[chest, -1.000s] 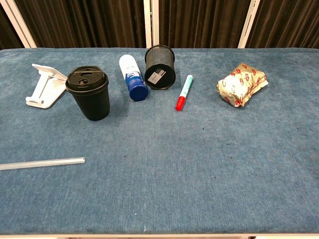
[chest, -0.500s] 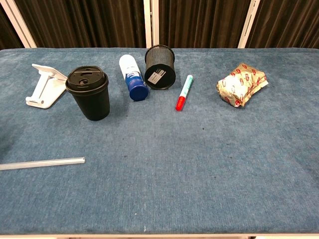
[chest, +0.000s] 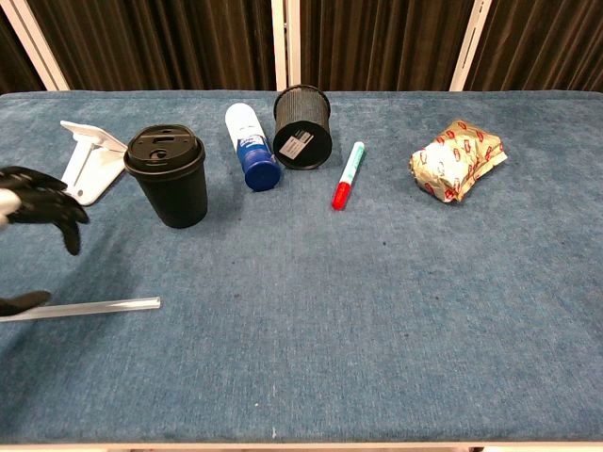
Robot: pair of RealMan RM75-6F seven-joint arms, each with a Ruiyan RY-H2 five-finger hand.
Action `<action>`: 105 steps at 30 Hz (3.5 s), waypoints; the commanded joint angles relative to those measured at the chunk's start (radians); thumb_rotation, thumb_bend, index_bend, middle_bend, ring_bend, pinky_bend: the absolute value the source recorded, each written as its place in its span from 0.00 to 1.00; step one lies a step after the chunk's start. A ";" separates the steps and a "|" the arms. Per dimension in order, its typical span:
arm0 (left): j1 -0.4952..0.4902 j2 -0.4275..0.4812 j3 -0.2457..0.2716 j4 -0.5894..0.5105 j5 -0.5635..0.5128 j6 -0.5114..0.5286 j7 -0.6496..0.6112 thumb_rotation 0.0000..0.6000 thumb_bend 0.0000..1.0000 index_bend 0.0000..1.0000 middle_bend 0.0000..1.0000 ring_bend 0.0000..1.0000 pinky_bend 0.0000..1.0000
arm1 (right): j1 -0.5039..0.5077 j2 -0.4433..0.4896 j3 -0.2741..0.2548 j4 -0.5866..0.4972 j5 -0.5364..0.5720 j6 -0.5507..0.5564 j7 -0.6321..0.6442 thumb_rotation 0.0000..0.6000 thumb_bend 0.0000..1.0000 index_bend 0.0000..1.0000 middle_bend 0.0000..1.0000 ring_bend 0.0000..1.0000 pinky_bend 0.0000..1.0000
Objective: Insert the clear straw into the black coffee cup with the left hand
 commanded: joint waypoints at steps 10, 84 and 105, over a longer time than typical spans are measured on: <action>-0.009 -0.116 0.005 0.005 -0.139 -0.004 0.230 1.00 0.22 0.46 0.23 0.09 0.00 | 0.005 -0.009 -0.001 0.006 0.011 -0.017 0.000 1.00 0.22 0.00 0.07 0.00 0.02; -0.262 -0.219 -0.419 0.052 -0.312 0.010 -1.171 1.00 0.42 0.61 0.26 0.02 0.00 | 0.021 -0.079 -0.057 0.044 0.038 -0.128 -0.050 1.00 0.22 0.00 0.07 0.00 0.02; -0.225 -0.217 -0.355 0.109 -0.287 0.013 -1.165 1.00 0.42 0.61 0.26 0.02 0.00 | 0.026 -0.086 -0.053 0.054 0.045 -0.137 -0.040 1.00 0.22 0.00 0.07 0.00 0.02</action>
